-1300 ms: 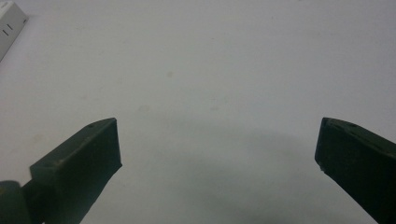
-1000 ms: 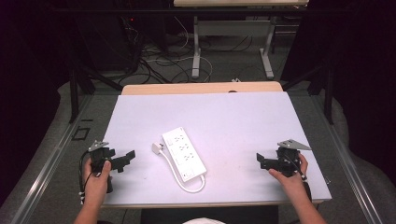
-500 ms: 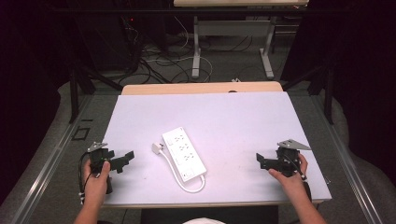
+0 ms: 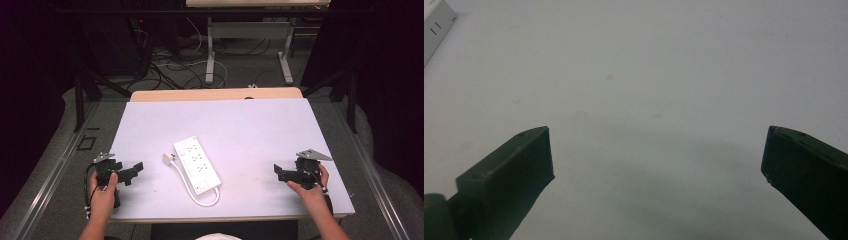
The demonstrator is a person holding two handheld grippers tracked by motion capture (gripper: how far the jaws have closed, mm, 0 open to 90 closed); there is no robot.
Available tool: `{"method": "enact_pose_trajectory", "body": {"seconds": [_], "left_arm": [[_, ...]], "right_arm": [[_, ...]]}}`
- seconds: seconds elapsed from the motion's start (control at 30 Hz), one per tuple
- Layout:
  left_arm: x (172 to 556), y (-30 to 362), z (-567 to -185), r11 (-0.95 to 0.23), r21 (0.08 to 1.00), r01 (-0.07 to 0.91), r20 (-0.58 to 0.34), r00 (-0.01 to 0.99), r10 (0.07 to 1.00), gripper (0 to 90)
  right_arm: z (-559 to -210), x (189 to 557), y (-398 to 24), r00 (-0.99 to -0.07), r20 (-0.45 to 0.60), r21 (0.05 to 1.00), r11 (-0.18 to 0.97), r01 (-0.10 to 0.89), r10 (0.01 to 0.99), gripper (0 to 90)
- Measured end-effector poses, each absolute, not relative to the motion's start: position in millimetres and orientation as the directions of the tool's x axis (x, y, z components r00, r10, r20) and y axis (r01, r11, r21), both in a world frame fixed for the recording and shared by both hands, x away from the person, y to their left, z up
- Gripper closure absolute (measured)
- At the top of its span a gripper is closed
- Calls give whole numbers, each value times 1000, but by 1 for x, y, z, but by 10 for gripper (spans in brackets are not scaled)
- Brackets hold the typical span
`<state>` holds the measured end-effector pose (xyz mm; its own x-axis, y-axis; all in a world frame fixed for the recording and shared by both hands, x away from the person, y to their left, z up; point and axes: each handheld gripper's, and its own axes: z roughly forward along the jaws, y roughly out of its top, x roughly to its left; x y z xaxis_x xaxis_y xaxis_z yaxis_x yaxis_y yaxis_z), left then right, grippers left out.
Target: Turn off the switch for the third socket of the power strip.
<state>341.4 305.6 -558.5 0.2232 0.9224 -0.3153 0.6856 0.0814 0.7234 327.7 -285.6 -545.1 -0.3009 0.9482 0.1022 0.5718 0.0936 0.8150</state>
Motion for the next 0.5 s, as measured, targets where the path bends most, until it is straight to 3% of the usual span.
{"method": "enact_pose_trajectory", "body": {"seconds": [0.5], "left_arm": [[342,305,-558,100,740,665,-311,207,928,65]], "right_arm": [[-546,328,-288,-298,98,816,95,571,949,0]]}}
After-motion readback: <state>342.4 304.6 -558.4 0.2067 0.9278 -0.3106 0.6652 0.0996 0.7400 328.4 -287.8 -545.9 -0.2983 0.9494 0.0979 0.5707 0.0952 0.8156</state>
